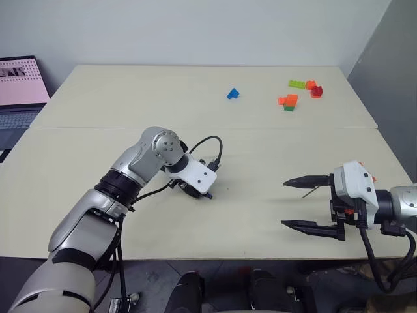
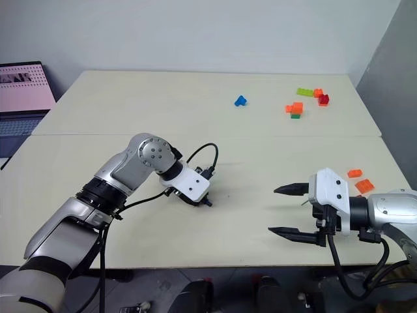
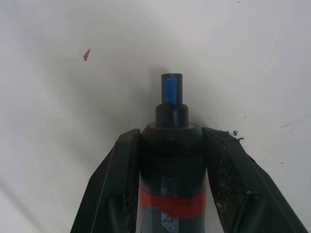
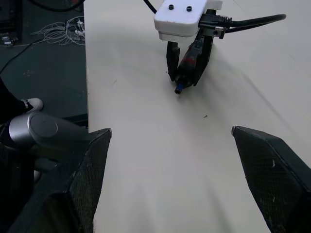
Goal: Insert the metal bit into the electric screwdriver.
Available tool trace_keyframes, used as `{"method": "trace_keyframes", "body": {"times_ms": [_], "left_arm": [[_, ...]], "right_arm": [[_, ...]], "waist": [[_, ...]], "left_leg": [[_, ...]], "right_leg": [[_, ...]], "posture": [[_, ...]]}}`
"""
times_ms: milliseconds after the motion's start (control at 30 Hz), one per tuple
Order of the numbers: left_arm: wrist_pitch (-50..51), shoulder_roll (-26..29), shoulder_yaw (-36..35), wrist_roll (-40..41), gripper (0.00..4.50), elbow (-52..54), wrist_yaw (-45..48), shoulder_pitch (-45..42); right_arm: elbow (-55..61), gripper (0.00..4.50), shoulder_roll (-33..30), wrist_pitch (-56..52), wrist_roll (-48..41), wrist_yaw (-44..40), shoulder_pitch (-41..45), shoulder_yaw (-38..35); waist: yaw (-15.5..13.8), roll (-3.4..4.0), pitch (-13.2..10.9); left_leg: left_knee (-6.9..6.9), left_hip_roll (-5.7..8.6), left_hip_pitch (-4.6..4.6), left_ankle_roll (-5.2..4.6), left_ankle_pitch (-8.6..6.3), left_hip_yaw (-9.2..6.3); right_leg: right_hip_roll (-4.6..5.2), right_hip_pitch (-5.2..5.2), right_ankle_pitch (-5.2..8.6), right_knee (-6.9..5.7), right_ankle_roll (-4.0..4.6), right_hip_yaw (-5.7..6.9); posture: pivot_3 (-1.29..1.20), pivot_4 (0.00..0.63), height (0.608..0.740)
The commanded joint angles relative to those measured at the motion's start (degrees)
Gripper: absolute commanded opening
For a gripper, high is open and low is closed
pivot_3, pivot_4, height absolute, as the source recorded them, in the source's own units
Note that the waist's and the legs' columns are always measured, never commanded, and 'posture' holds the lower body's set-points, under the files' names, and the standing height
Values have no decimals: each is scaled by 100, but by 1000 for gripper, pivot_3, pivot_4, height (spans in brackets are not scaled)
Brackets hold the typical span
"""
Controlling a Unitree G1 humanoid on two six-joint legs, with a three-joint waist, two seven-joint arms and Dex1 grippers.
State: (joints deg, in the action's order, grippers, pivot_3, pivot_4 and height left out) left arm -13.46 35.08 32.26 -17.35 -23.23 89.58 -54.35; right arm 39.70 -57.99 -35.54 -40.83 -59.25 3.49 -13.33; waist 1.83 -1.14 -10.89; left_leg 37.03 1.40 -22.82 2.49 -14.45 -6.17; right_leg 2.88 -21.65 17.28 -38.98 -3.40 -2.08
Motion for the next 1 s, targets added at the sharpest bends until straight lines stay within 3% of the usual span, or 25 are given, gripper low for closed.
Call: {"method": "trace_keyframes", "body": {"times_ms": [33, 367, 633, 800, 1000], "left_arm": [[177, 128, -155, 111, 1594, 135, 55, 4], [782, 97, -509, 578, 1594, 266, -17, -81], [2835, -654, -1594, 1703, 1594, 735, -846, -323], [3428, -1299, -2299, 2162, 1594, 798, -2114, -318], [3342, -1989, -2825, 2338, 1594, 761, -3646, -7]], "right_arm": [[53, 4173, -6, 57, -189, -8, 167, -187], [-27, 4173, -31, 10, -361, 70, 344, -268], [-92, 4173, -48, -27, -389, 173, 386, -380], [-226, 4173, -7, 15, -328, 321, 529, -412], [-475, 4173, 352, 99, -278, 829, 1024, -329]], "waist": [[5, 0, 0], [0, 0, 0], [-12, -2, -1], [-3, -2, -1], [4, -2, 0]], "left_leg": [[0, 0, 0, 0, 0, 0], [1, -2, -2, 0, 0, -1], [8, -4, -9, 0, 0, -9], [7, -5, -3, 0, 1, -5], [6, -6, 1, 2, 1, -3]], "right_leg": [[0, 0, 0, -1, 0, 0], [0, -1, 0, -1, 0, 0], [5, 0, 0, -1, 0, 8], [5, 0, -1, -4, -1, 2], [6, -2, -2, -3, -2, -9]], "posture": [[0, 150, 740], [0, 150, 740], [0, 150, 740], [0, 150, 740], [0, 150, 740]]}}
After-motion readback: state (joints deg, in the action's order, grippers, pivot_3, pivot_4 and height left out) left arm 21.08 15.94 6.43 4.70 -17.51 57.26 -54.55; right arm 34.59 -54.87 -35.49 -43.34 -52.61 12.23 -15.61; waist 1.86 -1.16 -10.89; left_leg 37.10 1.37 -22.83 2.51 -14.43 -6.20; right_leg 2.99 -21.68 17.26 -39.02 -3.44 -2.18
